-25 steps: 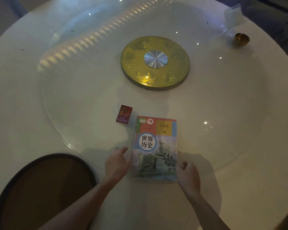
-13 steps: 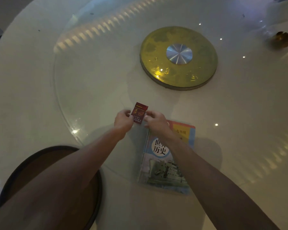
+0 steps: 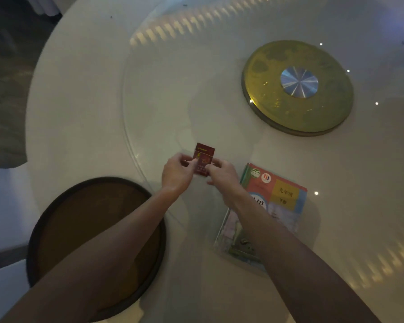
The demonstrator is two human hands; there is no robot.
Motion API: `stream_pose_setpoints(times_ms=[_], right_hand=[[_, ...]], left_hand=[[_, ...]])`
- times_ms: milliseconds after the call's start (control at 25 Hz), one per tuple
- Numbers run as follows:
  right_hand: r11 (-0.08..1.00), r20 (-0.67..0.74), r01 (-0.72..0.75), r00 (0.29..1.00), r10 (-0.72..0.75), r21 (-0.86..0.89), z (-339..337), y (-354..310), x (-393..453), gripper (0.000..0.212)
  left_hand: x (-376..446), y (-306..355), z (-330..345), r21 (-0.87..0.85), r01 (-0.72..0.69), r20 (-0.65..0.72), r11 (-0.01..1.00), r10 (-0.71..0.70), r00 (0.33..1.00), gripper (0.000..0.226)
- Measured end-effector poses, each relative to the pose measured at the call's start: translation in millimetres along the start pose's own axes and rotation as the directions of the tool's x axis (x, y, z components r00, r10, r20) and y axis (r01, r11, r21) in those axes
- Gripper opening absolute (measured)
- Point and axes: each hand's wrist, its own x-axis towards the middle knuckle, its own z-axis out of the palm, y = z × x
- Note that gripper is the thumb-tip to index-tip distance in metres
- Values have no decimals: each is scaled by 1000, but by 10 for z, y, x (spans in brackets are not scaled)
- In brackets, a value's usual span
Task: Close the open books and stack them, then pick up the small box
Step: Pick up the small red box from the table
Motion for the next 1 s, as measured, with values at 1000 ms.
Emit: stream_pose_setpoints(times_ms=[1000], right_hand=[[944, 351, -116, 909, 226, -308, 1473, 786, -1024, 41]], left_hand=[[-1019, -1821, -1287, 107, 118, -2, 987, -119, 993, 30]])
